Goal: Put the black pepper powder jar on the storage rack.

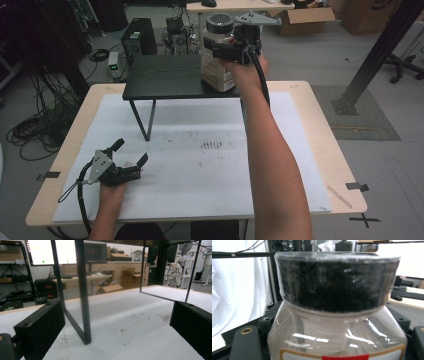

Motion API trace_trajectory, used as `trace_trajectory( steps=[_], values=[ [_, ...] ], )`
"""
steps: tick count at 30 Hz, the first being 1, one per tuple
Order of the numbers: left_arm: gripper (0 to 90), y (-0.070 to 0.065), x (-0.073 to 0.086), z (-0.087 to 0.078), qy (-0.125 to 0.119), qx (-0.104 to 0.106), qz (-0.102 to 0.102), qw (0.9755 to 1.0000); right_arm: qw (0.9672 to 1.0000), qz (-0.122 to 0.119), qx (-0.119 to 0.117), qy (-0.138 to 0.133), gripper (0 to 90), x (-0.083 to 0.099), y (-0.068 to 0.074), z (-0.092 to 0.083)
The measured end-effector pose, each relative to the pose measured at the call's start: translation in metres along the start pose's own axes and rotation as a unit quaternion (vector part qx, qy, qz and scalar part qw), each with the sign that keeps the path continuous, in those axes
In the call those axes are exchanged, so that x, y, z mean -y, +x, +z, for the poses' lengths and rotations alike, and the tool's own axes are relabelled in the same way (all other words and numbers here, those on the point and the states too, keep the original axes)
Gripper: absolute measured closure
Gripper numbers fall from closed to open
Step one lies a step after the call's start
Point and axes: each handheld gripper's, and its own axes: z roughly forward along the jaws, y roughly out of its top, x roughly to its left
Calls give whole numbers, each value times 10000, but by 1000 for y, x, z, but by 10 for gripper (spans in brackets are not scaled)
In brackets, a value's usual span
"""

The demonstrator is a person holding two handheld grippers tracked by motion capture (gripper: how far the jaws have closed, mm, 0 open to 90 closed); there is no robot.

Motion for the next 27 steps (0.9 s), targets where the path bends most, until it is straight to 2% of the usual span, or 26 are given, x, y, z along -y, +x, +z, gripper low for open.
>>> trace_trajectory(
  steps=[1, 6, 18, 24, 27],
  values=[
    [5, 0, 0, 0, 10, -4, -5, 10000, 9999, 38, -95, -18, 217, 1, 0, 2],
    [5, 0, 0, 0, 6, -2, -1, 10000, 9999, 48, -120, -19, 217, 1, -1, 2],
    [5, 0, 0, 0, 3, -6, 4, 10000, 9999, 29, -84, 58, 212, -1, 0, 2],
    [5, 0, 0, 0, 1, -1, -5, 10000, 9999, 1, -62, 114, 148, 1, 2, 4],
    [5, 0, 0, 0, 1, -1, -2, 10000, 9999, 66, -52, 95, 109, 2, 3, 6]
  ],
)
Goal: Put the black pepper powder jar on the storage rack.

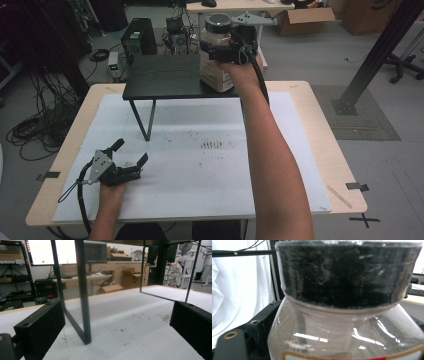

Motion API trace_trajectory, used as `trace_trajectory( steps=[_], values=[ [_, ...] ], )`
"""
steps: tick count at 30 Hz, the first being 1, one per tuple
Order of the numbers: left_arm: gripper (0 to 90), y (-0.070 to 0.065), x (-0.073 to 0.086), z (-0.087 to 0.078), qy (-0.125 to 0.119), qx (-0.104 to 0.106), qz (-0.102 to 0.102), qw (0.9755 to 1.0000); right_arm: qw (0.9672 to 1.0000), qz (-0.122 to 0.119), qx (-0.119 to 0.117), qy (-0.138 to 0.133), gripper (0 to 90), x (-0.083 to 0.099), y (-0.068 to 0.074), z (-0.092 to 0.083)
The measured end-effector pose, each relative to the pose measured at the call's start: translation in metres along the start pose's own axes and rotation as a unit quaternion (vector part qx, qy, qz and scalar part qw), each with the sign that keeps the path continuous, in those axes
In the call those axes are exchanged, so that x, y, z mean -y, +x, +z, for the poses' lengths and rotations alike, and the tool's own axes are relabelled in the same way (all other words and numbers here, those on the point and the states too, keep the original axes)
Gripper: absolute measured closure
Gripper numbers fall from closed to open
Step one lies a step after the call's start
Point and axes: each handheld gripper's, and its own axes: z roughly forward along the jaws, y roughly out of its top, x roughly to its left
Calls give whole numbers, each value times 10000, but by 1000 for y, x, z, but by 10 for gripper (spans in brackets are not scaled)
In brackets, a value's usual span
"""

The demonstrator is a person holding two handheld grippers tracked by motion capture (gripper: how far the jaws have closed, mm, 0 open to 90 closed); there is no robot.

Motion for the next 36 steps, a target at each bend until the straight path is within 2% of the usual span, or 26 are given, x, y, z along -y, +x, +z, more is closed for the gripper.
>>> trace_trajectory(
  steps=[9, 11, 13, 14, 17, 20, 27, 36],
  values=[
    [5, 0, 0, 0, 1, 0, 4, 10000, 10000, 22, 61, -56, 63, 0, 0, -2],
    [5, 0, 0, 0, 0, -3, 6, 10000, 9997, 79, 211, -130, 0, 0, -1, -5],
    [5, 0, 0, 0, -2, 1, 6, 10000, 9995, 122, 215, -178, 0, 1, -2, -6],
    [5, 0, 0, 0, -2, -2, 5, 10000, 9995, 211, 86, -237, 0, 3, -4, -8],
    [5, 0, 0, 0, 3, 1, 6, 10000, 9993, 277, 127, -200, 0, 4, -4, -10],
    [5, 0, 0, 0, 2, 2, -2, 10000, 9990, 330, 72, -301, 0, 5, -5, -14],
    [5, 0, 0, 0, -1, 2, 0, 10000, 9984, 309, -21, -480, 0, 7, -4, -32],
    [5, 0, 0, 0, -2, -2, 1, 10000, 9976, 288, -98, -615, 0, 17, -6, -66]
  ],
)
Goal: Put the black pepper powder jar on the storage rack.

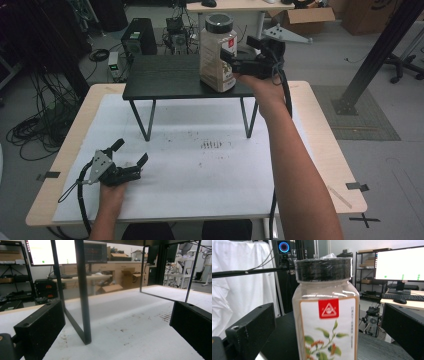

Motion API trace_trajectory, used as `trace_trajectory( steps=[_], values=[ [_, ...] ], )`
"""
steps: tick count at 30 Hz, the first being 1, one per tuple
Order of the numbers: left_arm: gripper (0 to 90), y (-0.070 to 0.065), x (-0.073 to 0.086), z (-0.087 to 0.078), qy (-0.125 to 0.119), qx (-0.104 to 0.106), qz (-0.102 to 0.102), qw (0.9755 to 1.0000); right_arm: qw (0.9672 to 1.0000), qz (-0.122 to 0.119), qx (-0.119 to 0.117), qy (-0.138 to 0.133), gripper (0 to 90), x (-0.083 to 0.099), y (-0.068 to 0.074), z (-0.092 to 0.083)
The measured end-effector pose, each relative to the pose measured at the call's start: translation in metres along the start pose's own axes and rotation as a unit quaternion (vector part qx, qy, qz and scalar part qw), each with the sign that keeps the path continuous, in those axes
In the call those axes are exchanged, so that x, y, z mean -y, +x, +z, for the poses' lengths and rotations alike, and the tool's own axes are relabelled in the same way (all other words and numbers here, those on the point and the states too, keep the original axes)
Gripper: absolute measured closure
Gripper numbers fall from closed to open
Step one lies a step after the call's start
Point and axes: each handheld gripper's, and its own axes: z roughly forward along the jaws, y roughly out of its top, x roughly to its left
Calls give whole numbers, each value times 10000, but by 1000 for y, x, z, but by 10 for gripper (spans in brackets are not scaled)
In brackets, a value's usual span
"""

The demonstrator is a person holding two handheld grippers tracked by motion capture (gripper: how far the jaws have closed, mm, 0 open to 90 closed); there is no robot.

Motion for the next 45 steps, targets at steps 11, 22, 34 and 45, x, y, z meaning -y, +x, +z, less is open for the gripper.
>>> trace_trajectory(
  steps=[11, 22, 34, 45],
  values=[
    [5, 0, 0, 0, -8, -3, 12, 10000, 9989, -234, -331, -222, 0, 10, 14, -37],
    [5, 0, 0, 0, -18, -5, 8, 10000, 9982, -196, -458, -326, 0, 31, 23, -64],
    [5, 0, 0, 0, -12, -2, 6, 10000, 9975, -88, -637, -306, 0, 71, 28, -77],
    [5, 0, 0, 0, -15, -4, -2, 10000, 9961, -75, -844, -263, 0, 112, 36, -75]
  ],
)
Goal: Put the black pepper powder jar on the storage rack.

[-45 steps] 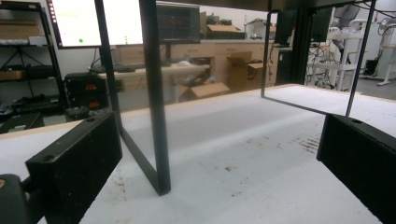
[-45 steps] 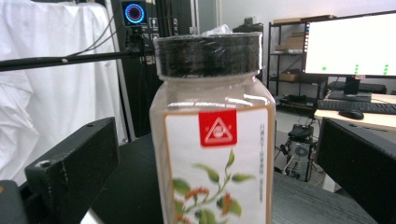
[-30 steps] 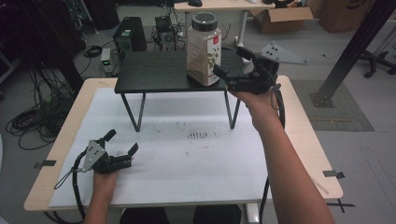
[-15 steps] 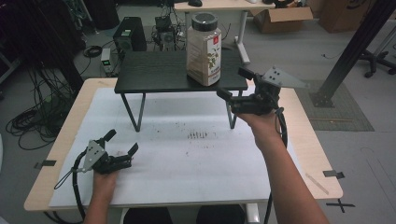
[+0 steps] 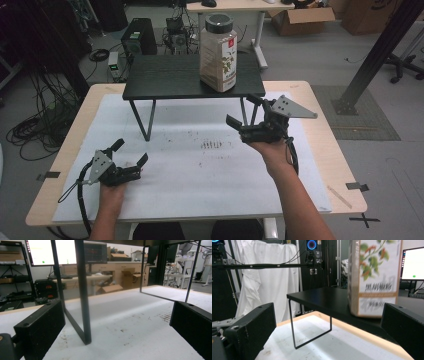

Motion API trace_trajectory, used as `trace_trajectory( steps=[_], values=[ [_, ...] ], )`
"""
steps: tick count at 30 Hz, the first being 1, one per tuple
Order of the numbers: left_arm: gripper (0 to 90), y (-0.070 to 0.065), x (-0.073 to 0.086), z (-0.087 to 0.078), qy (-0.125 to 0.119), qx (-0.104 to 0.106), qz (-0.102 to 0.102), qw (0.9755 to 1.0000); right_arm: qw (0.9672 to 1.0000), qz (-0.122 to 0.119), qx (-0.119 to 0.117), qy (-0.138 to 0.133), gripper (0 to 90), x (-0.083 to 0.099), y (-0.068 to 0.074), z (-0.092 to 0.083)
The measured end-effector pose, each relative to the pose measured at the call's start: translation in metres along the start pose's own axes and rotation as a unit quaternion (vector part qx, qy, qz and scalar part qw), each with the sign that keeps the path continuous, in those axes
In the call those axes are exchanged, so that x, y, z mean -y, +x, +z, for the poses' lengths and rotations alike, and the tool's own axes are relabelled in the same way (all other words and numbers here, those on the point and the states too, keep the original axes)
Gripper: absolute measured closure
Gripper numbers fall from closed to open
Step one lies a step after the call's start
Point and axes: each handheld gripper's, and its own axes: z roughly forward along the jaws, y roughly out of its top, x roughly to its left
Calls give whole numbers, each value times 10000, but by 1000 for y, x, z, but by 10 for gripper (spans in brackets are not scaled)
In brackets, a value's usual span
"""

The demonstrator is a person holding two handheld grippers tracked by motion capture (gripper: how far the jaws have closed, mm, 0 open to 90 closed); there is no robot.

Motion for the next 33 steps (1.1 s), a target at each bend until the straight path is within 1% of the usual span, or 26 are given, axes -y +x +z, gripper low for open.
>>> trace_trajectory(
  steps=[1, 2, 3, 6, 8, 10, 12, 13, 14, 15, 16, 17, 18, 19, 20, 24, 25, 26, 28, 29, 33],
  values=[
    [5, 0, 0, 0, 0, 0, 0, 10000, 10000, 0, 0, 0, 0, 0, 0, 0],
    [5, 0, 0, 0, 2, 2, -1, 10000, 10000, -13, -9, 33, 0, 7, 1, 1],
    [5, 0, 0, 0, 2, 2, -1, 10000, 10000, -13, -9, 33, 0, 7, 1, 1],
    [5, 0, 0, 0, 1, 3, -7, 10000, 9999, -41, -32, 100, 0, 20, 3, 1],
    [5, 0, 0, 0, 4, 1, -7, 10000, 9999, -58, -35, 104, 0, 22, 4, 1],
    [5, 0, 0, 0, 3, 4, -10, 10000, 9998, -77, -60, 144, 0, 31, 6, 2],
    [5, 0, 0, 0, 1, 4, -8, 10000, 9998, -64, -66, 159, 0, 38, 6, 1],
    [5, 0, 0, 0, 1, 4, -4, 10000, 9998, -64, -66, 159, 0, 38, 6, 1],
    [5, 0, 0, 0, 4, 1, -7, 10000, 9998, -58, -72, 170, 0, 42, 7, 1],
    [5, 0, 0, 0, 0, 4, -7, 10000, 9998, -44, -78, 197, 0, 49, 7, 1],
    [5, 0, 0, 0, 0, 4, -7, 10000, 9998, -44, -78, 197, 0, 49, 7, 1],
    [5, 0, 0, 0, 3, 2, -6, 10000, 9997, -9, -68, 222, 0, 57, 8, 0],
    [5, 0, 0, 0, 3, 2, -6, 10000, 9997, 18, -67, 239, 0, 61, 8, 0],
    [5, 0, 0, 0, 1, 5, -8, 10000, 9997, 18, -67, 239, 0, 61, 8, 0],
    [5, 0, 0, 0, 1, 5, -6, 10000, 9996, 66, -60, 253, 0, 69, 8, -1],
    [5, 0, 0, 0, 0, 4, -2, 10000, 9995, 30, -93, 301, 0, 84, 11, -1],
    [5, 0, 0, 0, 0, 4, -2, 10000, 9995, 30, -93, 301, 0, 84, 11, -1],
    [5, 0, 0, 0, 3, 2, -3, 10000, 9994, 38, -113, 338, 0, 91, 12, -1],
    [5, 0, 0, 0, -1, 4, -1, 10000, 9993, 47, -130, 348, 0, 97, 13, -1],
    [5, 0, 0, 0, -1, 4, -1, 10000, 9993, 47, -130, 348, 0, 97, 13, -1],
    [5, 0, 0, 0, 1, 1, 0, 10000, 9992, 127, -151, 358, 0, 112, 13, 0]
  ],
)
